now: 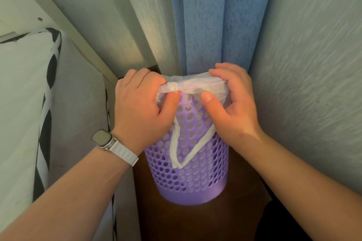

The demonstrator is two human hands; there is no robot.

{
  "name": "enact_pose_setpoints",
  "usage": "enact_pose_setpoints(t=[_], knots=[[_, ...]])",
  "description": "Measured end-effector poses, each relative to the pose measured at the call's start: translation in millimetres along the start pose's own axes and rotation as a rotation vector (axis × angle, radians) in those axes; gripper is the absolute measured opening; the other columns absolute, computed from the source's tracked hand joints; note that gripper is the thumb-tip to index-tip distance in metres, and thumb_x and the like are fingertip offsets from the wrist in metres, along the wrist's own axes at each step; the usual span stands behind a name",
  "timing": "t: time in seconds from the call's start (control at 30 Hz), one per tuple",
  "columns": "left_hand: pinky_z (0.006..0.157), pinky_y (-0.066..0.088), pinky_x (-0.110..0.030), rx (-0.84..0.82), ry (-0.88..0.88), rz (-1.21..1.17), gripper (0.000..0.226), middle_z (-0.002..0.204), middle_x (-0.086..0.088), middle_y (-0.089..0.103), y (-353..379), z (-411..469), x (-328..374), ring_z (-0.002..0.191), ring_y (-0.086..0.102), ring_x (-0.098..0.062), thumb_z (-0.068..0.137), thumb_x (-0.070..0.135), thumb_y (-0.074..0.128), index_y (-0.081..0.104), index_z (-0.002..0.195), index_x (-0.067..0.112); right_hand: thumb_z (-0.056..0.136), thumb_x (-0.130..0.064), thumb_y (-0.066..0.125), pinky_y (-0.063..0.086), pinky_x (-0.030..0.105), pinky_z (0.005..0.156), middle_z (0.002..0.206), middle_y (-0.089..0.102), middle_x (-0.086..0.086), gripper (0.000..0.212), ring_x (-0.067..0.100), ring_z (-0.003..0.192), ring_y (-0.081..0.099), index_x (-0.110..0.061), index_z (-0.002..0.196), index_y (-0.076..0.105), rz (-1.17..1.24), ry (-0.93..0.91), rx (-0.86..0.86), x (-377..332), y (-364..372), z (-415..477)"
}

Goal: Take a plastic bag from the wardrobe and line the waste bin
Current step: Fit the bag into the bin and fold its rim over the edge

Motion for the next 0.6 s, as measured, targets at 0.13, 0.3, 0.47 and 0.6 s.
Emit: enact_pose_setpoints(t=[0.13, 0.3, 0.47, 0.6], knots=[[0.062, 0.04, -0.044, 0.002, 0.018, 0.002, 0.029, 0.069, -0.009, 0.052, 1.4, -1.5, 2.4, 0.068, 0.043, -0.023, 0.088, 0.03, 0.051, 0.055, 0.073, 0.005, 0.083, -0.048, 0.061, 0.033, 0.026, 0.104, 0.117, 0.048, -0.009, 0.03, 0.016, 0.119, 0.048, -0.03, 0.106, 0.055, -0.002, 0.053, 0.039, 4.9, 0.8, 0.0], [0.064, 0.039, -0.042, 0.005, -0.009, -0.029, 0.026, 0.071, 0.0, 0.046, 1.4, -0.9, 4.2, 0.07, 0.041, -0.018, 0.087, 0.029, 0.053, 0.055, 0.073, 0.006, 0.082, -0.041, 0.065, 0.041, 0.035, 0.096, 0.105, 0.05, -0.01, 0.029, 0.017, 0.106, 0.052, -0.019, 0.101, 0.062, -0.043, 0.01, 0.067, 4.3, -3.5, 2.4], [0.063, 0.038, -0.042, 0.013, 0.008, -0.052, 0.04, 0.069, -0.003, 0.044, -0.1, -0.4, 10.5, 0.068, 0.039, -0.019, 0.084, 0.042, 0.059, 0.054, 0.072, 0.004, 0.077, -0.037, 0.062, 0.043, 0.039, 0.085, 0.096, 0.05, -0.008, 0.026, 0.018, 0.095, 0.052, -0.015, 0.089, 0.061, -0.085, 0.022, 0.119, -1.3, -6.5, 0.6], [0.061, 0.039, -0.045, 0.021, -0.014, -0.011, 0.047, 0.067, -0.002, 0.043, 0.3, -0.7, 8.6, 0.066, 0.041, -0.021, 0.086, 0.048, 0.06, 0.052, 0.069, 0.006, 0.078, -0.039, 0.061, 0.043, 0.043, 0.085, 0.098, 0.051, -0.005, 0.029, 0.02, 0.095, 0.051, -0.013, 0.091, 0.061, -0.122, 0.025, 0.109, -4.5, -4.5, 0.5]])
Point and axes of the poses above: each hand's wrist, its own z-axis towards the middle knuckle, its own y-axis out of the palm, x = y × z, the point moved 8 cm from there along z, towards the middle knuckle
